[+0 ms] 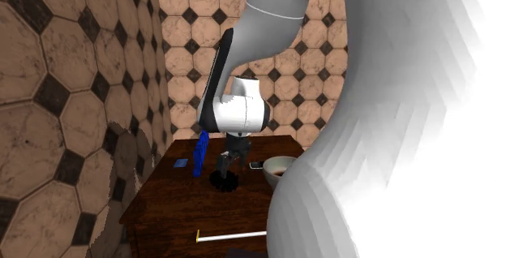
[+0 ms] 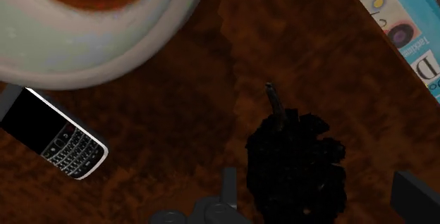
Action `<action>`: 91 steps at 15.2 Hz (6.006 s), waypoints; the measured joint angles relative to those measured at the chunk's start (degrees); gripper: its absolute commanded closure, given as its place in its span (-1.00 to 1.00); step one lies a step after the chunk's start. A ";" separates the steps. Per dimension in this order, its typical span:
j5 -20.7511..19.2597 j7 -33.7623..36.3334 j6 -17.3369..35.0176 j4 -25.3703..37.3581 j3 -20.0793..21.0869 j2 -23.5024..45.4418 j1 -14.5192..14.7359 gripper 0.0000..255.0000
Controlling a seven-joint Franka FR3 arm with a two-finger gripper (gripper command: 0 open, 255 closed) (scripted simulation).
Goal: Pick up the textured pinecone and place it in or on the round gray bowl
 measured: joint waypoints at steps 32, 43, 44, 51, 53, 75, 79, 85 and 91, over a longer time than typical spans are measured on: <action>2.07 -3.43 1.26 0.91 2.37 1.04 -2.67 1.00; 2.65 -2.79 -6.28 0.60 2.81 -6.90 -3.16 1.00; 2.64 -2.69 -6.97 0.76 2.81 -7.44 -3.17 1.00; 2.85 -2.33 -11.93 1.60 2.86 -11.59 -3.41 1.00; 2.71 -2.01 -13.64 2.39 2.83 -12.54 -3.41 1.00; 11.78 -29.97 -23.20 -1.38 -7.62 -21.43 -15.44 1.00; 12.97 -31.75 -20.76 -2.46 -7.75 -19.84 -15.54 1.00; 15.22 -34.14 -16.16 -3.78 -7.42 -16.39 -15.39 1.00; 17.46 -36.47 -12.42 -4.04 -6.92 -12.75 -15.43 1.00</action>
